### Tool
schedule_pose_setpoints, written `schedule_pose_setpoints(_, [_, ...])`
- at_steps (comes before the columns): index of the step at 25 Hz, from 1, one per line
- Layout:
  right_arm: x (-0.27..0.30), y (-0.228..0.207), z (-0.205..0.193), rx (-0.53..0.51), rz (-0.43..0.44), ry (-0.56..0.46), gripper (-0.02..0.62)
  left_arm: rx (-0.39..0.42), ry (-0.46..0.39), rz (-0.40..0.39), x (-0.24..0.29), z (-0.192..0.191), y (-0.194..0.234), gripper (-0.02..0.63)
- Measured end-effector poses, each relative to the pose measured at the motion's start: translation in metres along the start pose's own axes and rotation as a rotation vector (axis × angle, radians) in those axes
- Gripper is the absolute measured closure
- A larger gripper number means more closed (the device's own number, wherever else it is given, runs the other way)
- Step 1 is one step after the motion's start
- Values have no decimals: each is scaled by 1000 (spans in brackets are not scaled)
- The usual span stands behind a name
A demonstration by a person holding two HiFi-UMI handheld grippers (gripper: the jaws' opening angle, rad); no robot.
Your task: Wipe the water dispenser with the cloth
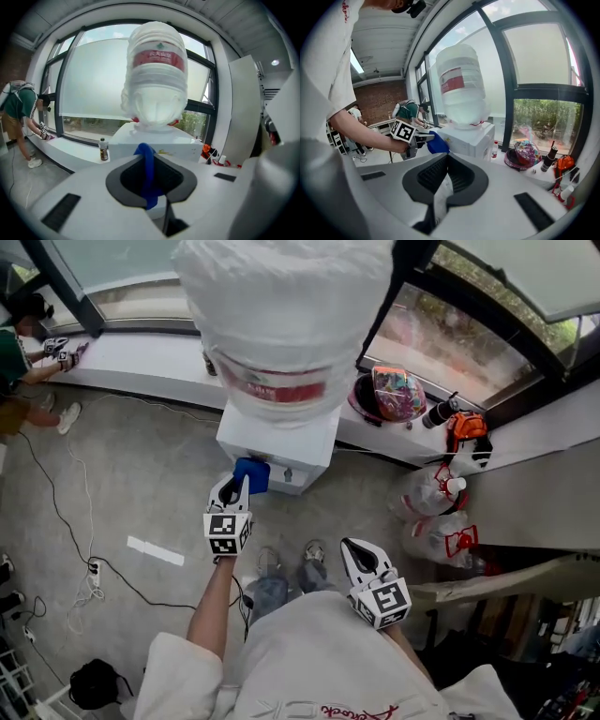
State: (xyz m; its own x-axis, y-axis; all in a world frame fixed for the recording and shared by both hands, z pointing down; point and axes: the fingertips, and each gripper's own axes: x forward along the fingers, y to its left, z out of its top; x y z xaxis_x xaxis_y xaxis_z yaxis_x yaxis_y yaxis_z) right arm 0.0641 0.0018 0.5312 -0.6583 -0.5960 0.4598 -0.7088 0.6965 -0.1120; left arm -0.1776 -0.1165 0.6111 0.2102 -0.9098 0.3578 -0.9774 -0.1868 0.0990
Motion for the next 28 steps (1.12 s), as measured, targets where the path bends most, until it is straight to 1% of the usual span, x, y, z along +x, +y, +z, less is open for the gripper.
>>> schedule_pose_setpoints(5, [17,10,-2,-26,18,45,581,-10,11,63,4,-13,55,555])
schedule_pose_setpoints(10, [27,11,-6,-33,4,85,581,-23,9,107,17,-20,100,555])
schedule_pose_setpoints(14, [34,14,-9,-35,-5,109,580,-26,11,116,25,-22,121,555])
schedule_pose_setpoints(18, [40,20,-7,-29,-5,113,581,-21,14,88,35,-22,115,555])
schedule_pose_setpoints(22, [41,22,-6,-23,-10,111,581,-20,25,45,45,-27,90,555])
schedule_pose_setpoints(28, [28,10,-11,-8,-38,104,581,-17,36,-5,55,-30,54,555])
